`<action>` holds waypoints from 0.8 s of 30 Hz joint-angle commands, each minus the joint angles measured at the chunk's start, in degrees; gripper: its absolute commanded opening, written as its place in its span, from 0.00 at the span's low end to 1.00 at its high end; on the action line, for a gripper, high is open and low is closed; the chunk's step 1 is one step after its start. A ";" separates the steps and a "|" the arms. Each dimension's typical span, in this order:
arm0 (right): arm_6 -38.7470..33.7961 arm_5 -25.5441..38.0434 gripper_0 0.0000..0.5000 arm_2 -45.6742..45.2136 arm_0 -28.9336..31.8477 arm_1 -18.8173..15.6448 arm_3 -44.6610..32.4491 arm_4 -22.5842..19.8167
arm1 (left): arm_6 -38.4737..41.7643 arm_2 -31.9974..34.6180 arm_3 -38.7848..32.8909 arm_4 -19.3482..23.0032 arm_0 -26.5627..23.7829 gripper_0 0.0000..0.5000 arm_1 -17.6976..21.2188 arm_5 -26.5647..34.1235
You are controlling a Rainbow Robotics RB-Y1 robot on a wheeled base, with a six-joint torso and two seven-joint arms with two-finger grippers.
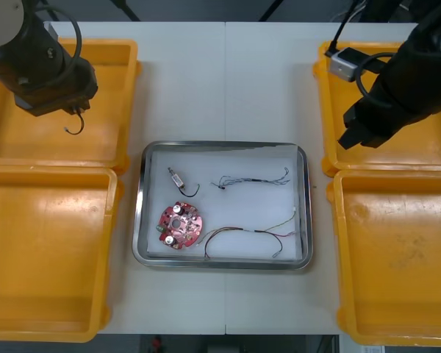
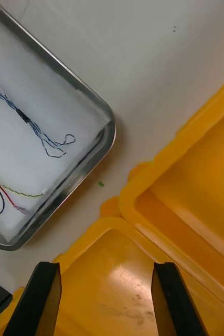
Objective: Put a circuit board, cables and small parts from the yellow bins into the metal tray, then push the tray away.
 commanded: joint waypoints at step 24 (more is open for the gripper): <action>-25.28 1.39 1.00 -23.43 27.35 -8.86 -13.41 3.80 | 37.12 -12.88 -11.05 -24.88 2.46 0.00 -23.73 6.81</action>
